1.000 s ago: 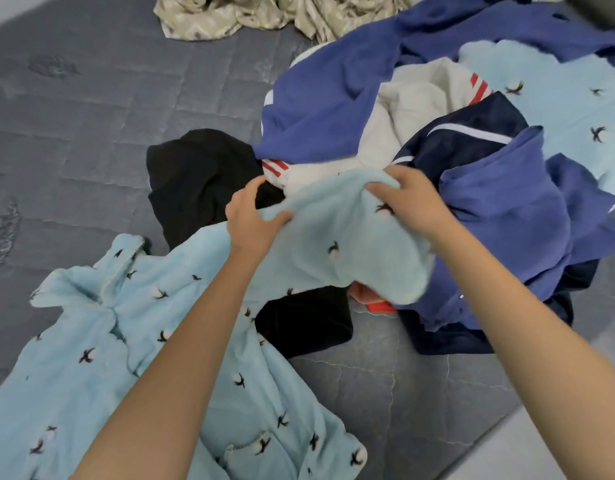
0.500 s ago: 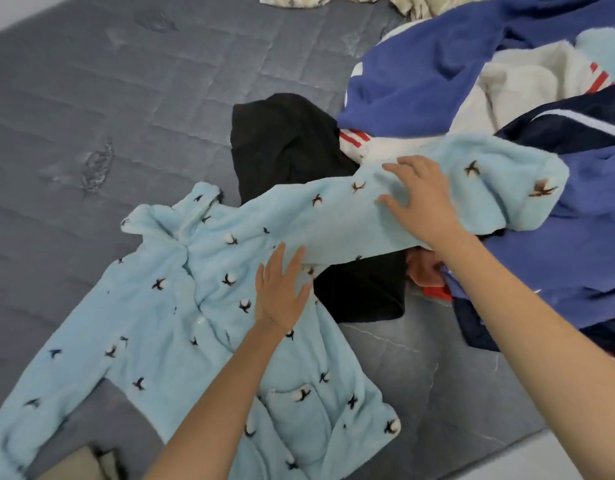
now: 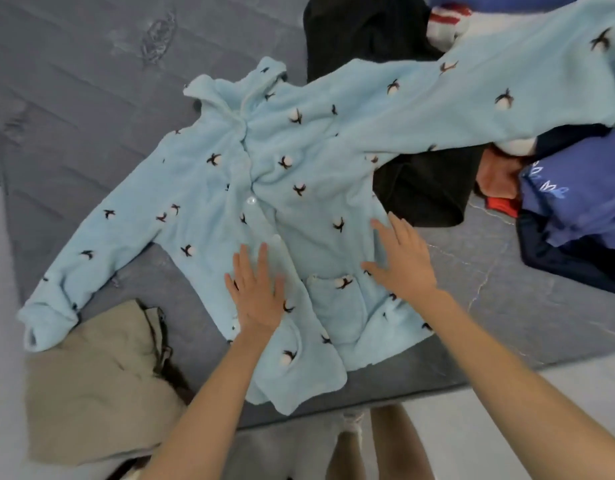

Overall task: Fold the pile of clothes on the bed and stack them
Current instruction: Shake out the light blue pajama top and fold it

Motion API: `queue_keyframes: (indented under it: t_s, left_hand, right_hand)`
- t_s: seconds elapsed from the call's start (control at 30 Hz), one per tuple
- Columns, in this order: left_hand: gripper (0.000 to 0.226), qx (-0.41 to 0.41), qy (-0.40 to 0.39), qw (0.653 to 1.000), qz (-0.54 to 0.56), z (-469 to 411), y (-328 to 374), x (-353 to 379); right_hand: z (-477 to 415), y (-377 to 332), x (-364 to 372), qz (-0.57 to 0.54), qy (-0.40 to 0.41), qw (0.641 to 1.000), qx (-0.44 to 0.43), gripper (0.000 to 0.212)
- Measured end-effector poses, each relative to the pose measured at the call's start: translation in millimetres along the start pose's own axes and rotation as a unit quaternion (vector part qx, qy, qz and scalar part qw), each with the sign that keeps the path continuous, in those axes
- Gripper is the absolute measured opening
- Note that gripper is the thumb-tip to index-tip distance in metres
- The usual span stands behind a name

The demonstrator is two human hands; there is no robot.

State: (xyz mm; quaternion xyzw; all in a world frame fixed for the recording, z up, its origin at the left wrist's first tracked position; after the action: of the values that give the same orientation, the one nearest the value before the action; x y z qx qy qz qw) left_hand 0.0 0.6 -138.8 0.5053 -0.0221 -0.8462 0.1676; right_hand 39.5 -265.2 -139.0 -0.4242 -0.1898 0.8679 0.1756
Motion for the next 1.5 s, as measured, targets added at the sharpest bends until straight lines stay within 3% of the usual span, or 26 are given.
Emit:
queue_keyframes:
  t_s: [0.07,0.13,0.23,0.3,0.37,0.43,0.47,0.5,0.6,0.67,0.73,0.8,0.9,0.93,1.07,1.23,1.33,1.43,1.5]
  left_hand:
    - [0.062,-0.093,-0.016,0.994,0.054,30.8,-29.3,18.7]
    - [0.064,-0.135,-0.024,0.986,0.089,60.0,-52.0,33.9]
    - [0.061,-0.128,-0.074,0.981,0.124,89.2,-69.3,54.2]
    - [0.062,-0.105,-0.063,0.972,0.2,96.9,-70.6,57.7]
    - [0.063,-0.107,0.009,0.934,0.34,104.3,-68.1,55.3]
    - [0.049,-0.167,0.076,0.861,0.475,117.5,-67.2,54.2]
    - [0.037,-0.213,0.085,0.831,0.507,124.8,-69.3,57.9]
    - [0.028,-0.248,0.084,0.822,0.506,131.7,-70.7,62.7]
    - [0.026,-0.234,0.075,0.849,0.468,150.4,-74.7,82.6]
    - [0.049,-0.181,0.078,0.877,0.439,163.0,-74.1,99.9]
    - [0.066,-0.176,0.089,0.888,0.414,171.5,-68.4,108.6]
    - [0.06,-0.185,0.112,0.895,0.391,172.4,-62.8,109.6]
    - [0.029,-0.149,0.15,0.93,0.301,166.2,-64.0,112.5]
    - [0.019,-0.137,0.166,0.923,0.317,165.3,-66.4,109.7]
    - [0.006,-0.141,0.268,0.845,0.441,187.1,-71.1,74.0]
    - [0.006,-0.165,0.368,0.784,0.471,215.1,-102.2,36.8]
    - [0.017,-0.214,0.31,0.812,0.445,222.4,-116.9,43.9]
    - [0.017,-0.218,0.209,0.878,0.37,222.4,-123.6,63.7]
    - [0.014,-0.208,0.167,0.896,0.354,219.1,-124.1,72.1]
  right_hand:
    - [22.7,13.1,21.6,-0.008,-0.047,0.997,0.061,0.087]
    - [43.3,21.5,37.2,-0.029,-0.085,0.992,0.084,0.088]
    - [65.7,24.6,55.7,-0.029,-0.111,0.989,0.093,0.085]
    - [74.4,24.2,61.3,-0.037,-0.093,0.99,0.096,0.087]
    - [82.1,23.1,62.5,-0.094,-0.057,0.99,0.09,0.092]
    - [90.1,25.6,62.0,-0.172,-0.018,0.98,0.096,0.092]
    - [95.3,28.7,61.9,-0.208,0.0,0.972,0.107,0.09]
    - [101.5,31.4,61.5,-0.233,0.015,0.965,0.118,0.085]
    - [117.3,40.7,64.9,-0.166,0.025,0.976,0.14,0.066]
    - [122.2,49.3,72.6,-0.092,0.031,0.987,0.125,0.053]
    - [121.2,54.8,77.5,-0.085,0.073,0.99,0.087,0.031]
    - [118.2,57.6,76.9,-0.129,0.124,0.982,0.056,0.015]
    - [121.7,57.3,72.7,-0.218,0.167,0.961,0.02,0.022]
    - [124.4,55.7,70.8,-0.254,0.174,0.951,0.022,0.021]
    - [143.5,45.5,56.4,-0.373,0.227,0.899,0.035,0.015]
    - [164.4,40.1,28.0,-0.418,0.3,0.857,0.043,0.015]
    - [170.2,59.8,31.7,-0.413,0.293,0.858,0.083,0.015]
    - [173.1,76.8,48.0,-0.353,0.23,0.898,0.127,0.017]
    - [171.0,79.9,57.3,-0.313,0.182,0.923,0.132,0.015]
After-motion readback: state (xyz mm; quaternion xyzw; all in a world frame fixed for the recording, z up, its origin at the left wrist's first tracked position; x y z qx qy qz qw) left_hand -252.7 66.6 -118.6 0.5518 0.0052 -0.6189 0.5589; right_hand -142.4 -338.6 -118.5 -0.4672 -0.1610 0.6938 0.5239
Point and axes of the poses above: each hand's wrist, its own z-axis away from the middle knuckle, its own x-axis out of the palm, y = z × x, the point moved 4 cm from there along -z, towards the middle knuckle, and after that the axes turned 10 degrees about -y, right-handed, at the moved point
